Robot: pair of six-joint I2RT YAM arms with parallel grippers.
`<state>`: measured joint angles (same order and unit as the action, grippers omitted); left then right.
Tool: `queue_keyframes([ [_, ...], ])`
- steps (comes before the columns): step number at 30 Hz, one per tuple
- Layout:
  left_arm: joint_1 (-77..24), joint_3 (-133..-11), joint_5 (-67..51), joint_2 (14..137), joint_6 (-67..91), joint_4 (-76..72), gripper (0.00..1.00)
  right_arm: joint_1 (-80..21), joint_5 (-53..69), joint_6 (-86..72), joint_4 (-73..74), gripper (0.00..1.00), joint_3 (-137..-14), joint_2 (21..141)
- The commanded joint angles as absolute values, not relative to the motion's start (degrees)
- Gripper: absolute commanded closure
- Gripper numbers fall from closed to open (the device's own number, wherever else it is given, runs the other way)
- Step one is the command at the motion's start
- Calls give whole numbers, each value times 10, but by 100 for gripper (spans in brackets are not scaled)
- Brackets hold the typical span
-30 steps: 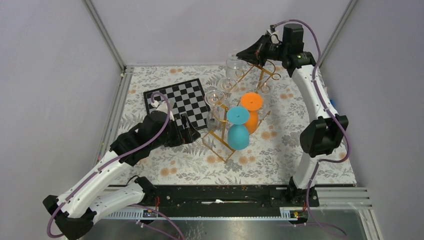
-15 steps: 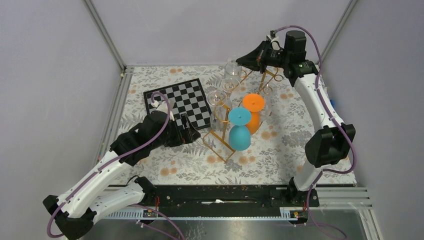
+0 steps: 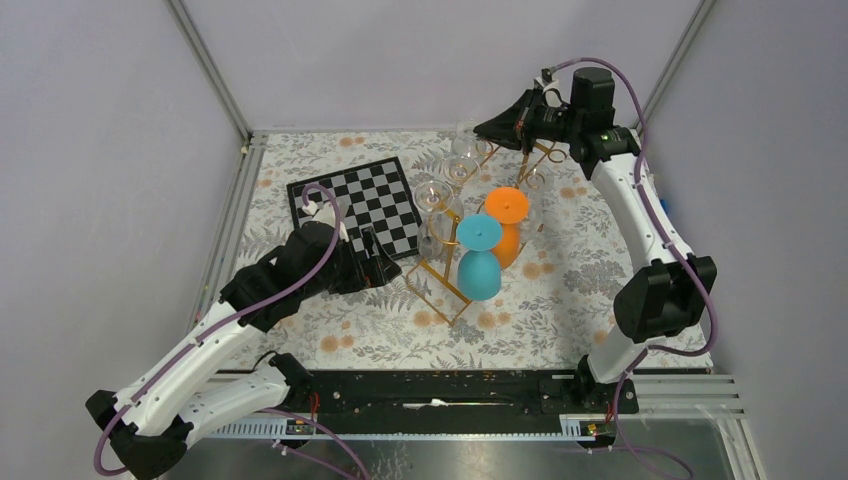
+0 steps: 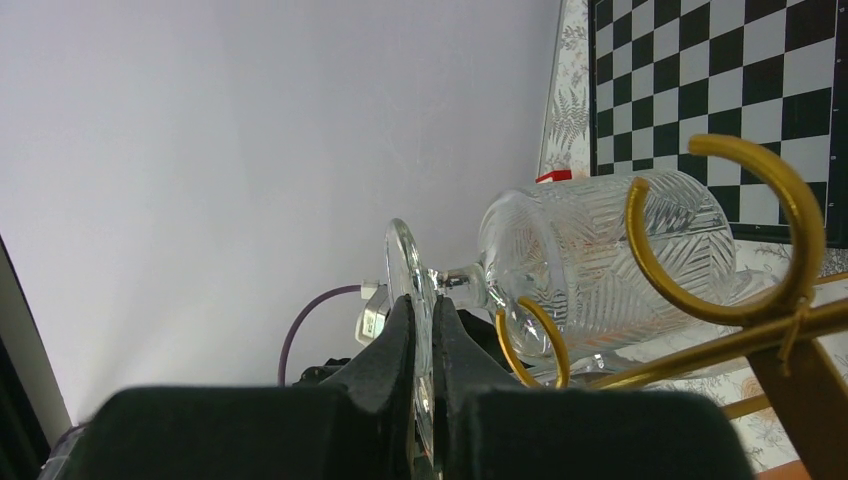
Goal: Place the wine glass upside down on the wine glass rack
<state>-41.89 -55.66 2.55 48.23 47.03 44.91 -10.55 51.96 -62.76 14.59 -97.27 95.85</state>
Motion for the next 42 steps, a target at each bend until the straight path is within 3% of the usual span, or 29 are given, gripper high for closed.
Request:
queue_keyframes([
  [1, -416, -569, 17, 482, 473, 420, 2, -110, 544, -613, 124, 100, -978, 912],
  [13, -416, -580, 3, 482, 487, 401, 2, -106, 526, -583, 137, 100, -945, 896],
  [21, -416, -586, -24, 486, 505, 362, 2, -82, 527, -655, 26, 100, -881, 883],
  [42, -416, -577, -31, 483, 511, 360, 2, -76, 508, -687, -10, 100, -887, 905],
])
